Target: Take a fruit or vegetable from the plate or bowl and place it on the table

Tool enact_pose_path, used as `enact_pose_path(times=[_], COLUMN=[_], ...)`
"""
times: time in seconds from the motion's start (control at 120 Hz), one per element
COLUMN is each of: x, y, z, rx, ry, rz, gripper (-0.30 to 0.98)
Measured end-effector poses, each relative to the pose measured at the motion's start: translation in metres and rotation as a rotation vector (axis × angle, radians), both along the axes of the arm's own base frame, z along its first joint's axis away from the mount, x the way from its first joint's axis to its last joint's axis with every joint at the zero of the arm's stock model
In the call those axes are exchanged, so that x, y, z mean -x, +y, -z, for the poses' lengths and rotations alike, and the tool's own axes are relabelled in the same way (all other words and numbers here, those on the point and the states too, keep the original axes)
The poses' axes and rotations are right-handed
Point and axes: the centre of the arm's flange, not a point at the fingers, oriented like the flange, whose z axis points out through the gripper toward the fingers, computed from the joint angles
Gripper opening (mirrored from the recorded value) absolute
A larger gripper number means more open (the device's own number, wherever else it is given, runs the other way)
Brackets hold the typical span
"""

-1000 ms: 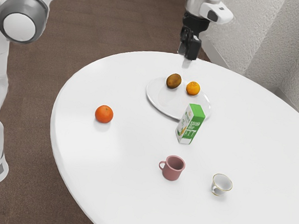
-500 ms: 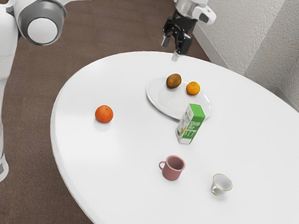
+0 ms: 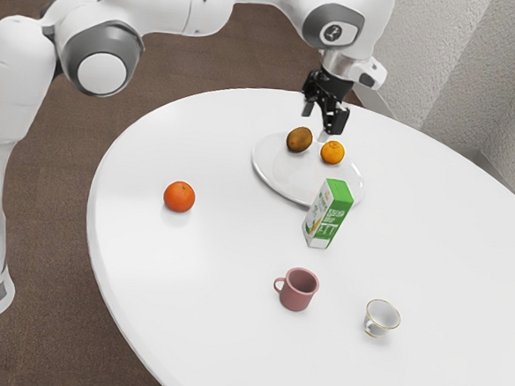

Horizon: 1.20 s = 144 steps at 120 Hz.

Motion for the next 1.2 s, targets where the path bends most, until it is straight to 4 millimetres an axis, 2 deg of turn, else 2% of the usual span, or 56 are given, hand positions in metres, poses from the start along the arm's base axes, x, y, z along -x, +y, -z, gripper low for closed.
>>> enact_pose_path(times=[0.208, 0.475, 0.842, 1.1, 1.2], x=[-0.020, -0.026, -0.037, -0.044, -0.039], y=[0.017, 0.035, 0.047, 0.049, 0.047], z=[0.032, 0.036, 0.075, 0.080, 0.064], rx=[-0.019, -0.040, -0.044, -0.053, -0.049], ry=[-0.055, -0.108, -0.122, -0.162, -0.162], rz=[-0.022, -0.049, -0.067, -0.066, -0.069], gripper=[0.66, 0.66, 0.66, 0.66, 0.66])
